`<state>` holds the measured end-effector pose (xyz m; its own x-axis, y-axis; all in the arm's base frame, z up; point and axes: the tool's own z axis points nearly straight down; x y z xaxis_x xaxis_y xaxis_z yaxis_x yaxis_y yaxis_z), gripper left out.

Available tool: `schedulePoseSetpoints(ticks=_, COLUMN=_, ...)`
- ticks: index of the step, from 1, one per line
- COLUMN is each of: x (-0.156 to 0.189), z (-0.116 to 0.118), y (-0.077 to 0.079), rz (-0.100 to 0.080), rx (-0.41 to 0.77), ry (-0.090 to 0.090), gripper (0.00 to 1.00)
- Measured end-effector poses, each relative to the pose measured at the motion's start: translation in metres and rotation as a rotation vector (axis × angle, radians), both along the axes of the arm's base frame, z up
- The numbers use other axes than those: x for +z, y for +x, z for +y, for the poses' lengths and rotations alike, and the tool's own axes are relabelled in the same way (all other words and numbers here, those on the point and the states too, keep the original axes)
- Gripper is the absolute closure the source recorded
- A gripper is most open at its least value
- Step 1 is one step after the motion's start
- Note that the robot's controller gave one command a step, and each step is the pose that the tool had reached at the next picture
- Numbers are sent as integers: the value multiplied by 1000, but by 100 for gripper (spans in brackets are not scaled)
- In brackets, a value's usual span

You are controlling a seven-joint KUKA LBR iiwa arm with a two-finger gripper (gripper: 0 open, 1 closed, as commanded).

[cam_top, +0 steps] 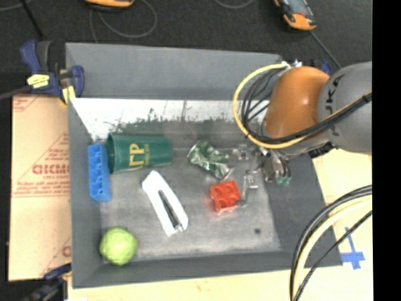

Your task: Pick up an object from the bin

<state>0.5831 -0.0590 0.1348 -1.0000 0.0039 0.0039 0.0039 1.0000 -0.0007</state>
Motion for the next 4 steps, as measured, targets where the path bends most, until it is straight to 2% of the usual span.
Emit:
schedulePoseSetpoints(ticks=1, x=5, z=0, y=2, rz=-8, rx=2, ry=-1, gripper=0)
schedulePoseSetpoints(ticks=2, x=-41, z=5, y=-2, rz=-15, rx=102, ry=-1, gripper=0)
schedulePoseSetpoints(ticks=3, x=-46, z=7, y=-9, rz=-11, rx=188, ry=-1, gripper=0)
schedulePoseSetpoints(ticks=4, x=-32, z=5, y=-8, rz=-11, rx=163, ry=1, gripper=0)
